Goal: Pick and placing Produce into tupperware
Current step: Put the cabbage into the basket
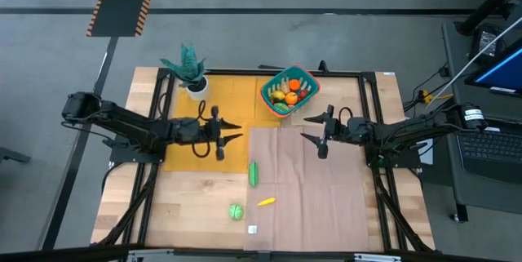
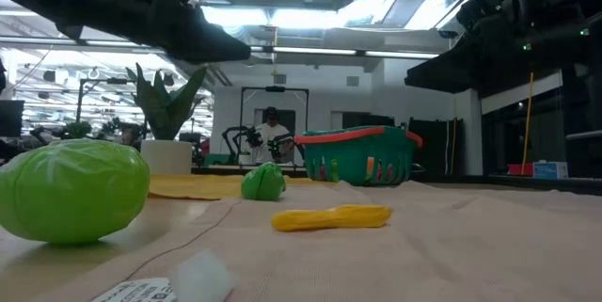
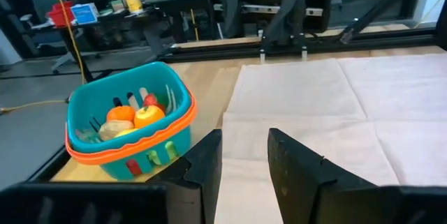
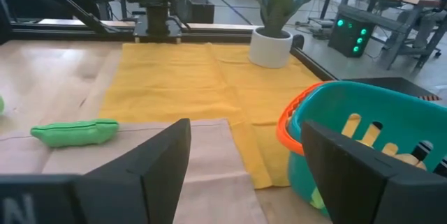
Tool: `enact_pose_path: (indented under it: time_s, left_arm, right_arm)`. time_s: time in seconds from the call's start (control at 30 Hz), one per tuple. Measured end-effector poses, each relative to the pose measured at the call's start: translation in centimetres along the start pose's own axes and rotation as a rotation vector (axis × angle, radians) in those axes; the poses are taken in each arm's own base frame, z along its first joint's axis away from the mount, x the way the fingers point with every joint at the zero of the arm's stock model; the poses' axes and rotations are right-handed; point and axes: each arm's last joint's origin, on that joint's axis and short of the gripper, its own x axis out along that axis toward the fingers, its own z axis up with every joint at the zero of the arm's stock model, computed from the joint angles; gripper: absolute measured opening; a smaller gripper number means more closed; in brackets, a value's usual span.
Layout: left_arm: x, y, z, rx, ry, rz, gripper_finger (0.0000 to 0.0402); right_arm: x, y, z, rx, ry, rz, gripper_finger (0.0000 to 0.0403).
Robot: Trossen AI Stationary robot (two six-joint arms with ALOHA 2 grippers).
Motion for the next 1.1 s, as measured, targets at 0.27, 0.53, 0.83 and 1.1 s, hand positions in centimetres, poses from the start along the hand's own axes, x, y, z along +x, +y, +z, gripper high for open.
enact_pose_path:
  time_s: [0.27, 0.53, 0.83, 1.1]
  left_arm:
    - [-0.08, -0.32, 0.0, -0.01, 0.001, -0.021, 0.0094]
    - [-0.09, -0.54, 0.0, -0.023, -0.005, -0.1, 0.0102]
    - [-0.1, -0.59, -0.03, -0.022, -0.002, -0.106, 0.0242]
    - [-0.2, -0.94, -0.07, -0.049, 0.004, -0.12, 0.0342]
  right_arm:
    - [0.0, 0.01, 0.0, 0.025, 0.0, 0.0, 0.0271]
    - [0.0, 0.01, -0.01, 0.022, 0.001, 0.0, 0.0271]
    - [0.0, 0.01, -0.01, 0.024, 0.001, 0.0, 0.0271]
    - [0.0, 0.01, -0.01, 0.023, 0.001, 0.0, 0.0271]
